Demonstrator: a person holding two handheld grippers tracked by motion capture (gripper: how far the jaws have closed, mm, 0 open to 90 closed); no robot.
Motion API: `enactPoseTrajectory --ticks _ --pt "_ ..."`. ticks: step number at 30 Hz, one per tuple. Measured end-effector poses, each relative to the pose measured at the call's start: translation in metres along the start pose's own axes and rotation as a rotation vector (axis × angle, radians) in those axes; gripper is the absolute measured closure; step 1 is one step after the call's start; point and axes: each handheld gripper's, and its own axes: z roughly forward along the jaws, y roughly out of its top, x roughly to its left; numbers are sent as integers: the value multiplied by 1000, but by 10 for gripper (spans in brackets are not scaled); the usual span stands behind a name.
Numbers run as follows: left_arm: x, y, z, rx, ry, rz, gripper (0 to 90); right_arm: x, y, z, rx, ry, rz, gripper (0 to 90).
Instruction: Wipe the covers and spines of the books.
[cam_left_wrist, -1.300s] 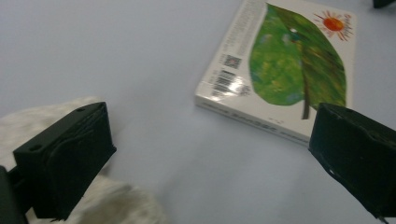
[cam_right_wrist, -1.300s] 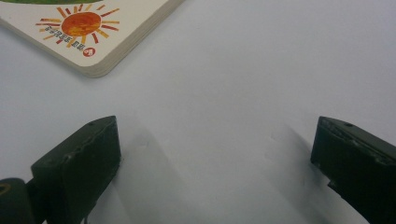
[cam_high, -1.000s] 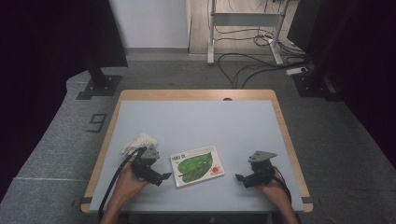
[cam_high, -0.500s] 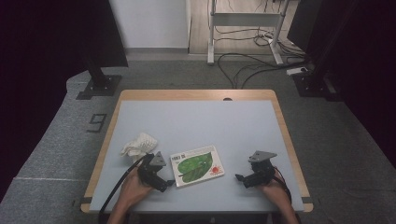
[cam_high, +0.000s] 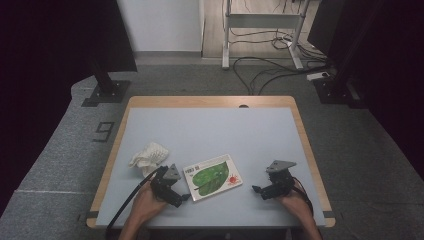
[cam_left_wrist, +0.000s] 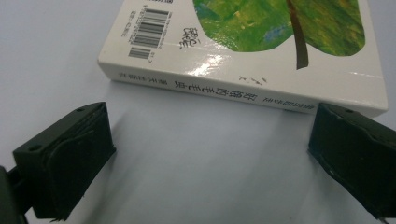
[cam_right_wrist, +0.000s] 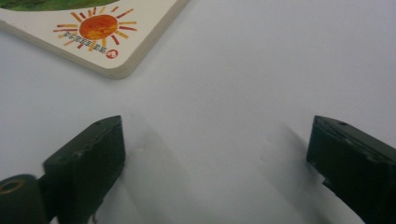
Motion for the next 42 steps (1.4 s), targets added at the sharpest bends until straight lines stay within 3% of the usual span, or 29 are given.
enactPoseTrajectory --ticks 12,31,42 --pt "-11 11 11 -23 -26 30 0 0 31 2 -13 31 -31 16" --pt "-12 8 11 -41 -23 19 0 7 73 54 21 109 -62 3" --pt "-12 8 11 -40 -22 20 0 7 88 77 35 163 -31 2"
